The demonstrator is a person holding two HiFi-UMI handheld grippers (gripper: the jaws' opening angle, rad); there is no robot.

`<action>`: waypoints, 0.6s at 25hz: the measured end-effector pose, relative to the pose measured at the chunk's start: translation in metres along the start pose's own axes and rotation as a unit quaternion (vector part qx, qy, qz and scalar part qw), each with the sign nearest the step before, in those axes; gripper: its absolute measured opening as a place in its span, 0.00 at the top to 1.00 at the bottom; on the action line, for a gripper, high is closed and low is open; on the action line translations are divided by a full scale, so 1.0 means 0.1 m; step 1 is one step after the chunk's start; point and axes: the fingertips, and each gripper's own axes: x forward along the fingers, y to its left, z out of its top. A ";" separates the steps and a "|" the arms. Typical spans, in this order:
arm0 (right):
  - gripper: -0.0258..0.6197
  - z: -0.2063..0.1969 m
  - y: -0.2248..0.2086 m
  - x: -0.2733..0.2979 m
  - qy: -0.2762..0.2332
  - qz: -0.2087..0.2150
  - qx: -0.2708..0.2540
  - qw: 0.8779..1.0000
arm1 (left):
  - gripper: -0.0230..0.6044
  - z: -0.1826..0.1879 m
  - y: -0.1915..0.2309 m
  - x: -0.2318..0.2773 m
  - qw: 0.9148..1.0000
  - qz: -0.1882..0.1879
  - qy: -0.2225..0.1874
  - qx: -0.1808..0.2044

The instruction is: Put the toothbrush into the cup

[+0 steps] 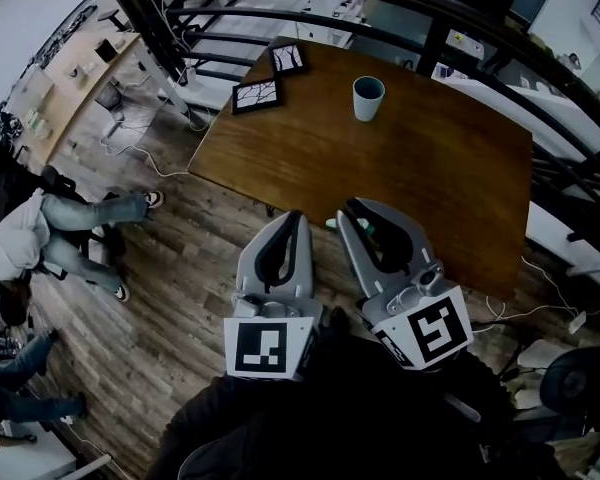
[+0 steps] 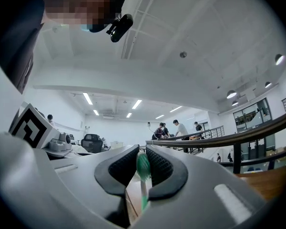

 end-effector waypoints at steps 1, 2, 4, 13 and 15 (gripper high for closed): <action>0.89 -0.01 -0.05 0.04 0.001 -0.007 -0.001 1.000 | 0.95 0.00 0.01 0.07 1.000 -0.007 0.001 0.000; 0.89 -0.02 -0.11 0.08 0.001 -0.013 -0.003 1.000 | 0.95 0.00 0.03 0.15 1.000 -0.013 0.001 0.000; 0.89 -0.04 -0.19 0.17 0.004 -0.025 -0.004 1.000 | 0.95 0.01 0.07 0.29 1.000 -0.024 0.001 -0.002; 0.89 -0.26 -0.59 0.74 0.038 -0.070 -0.003 0.997 | 0.95 -0.06 0.43 1.02 0.997 -0.065 0.025 -0.022; 0.89 -0.30 -0.65 0.88 0.043 -0.081 -0.003 0.996 | 0.95 -0.06 0.52 1.17 0.996 -0.076 0.029 -0.026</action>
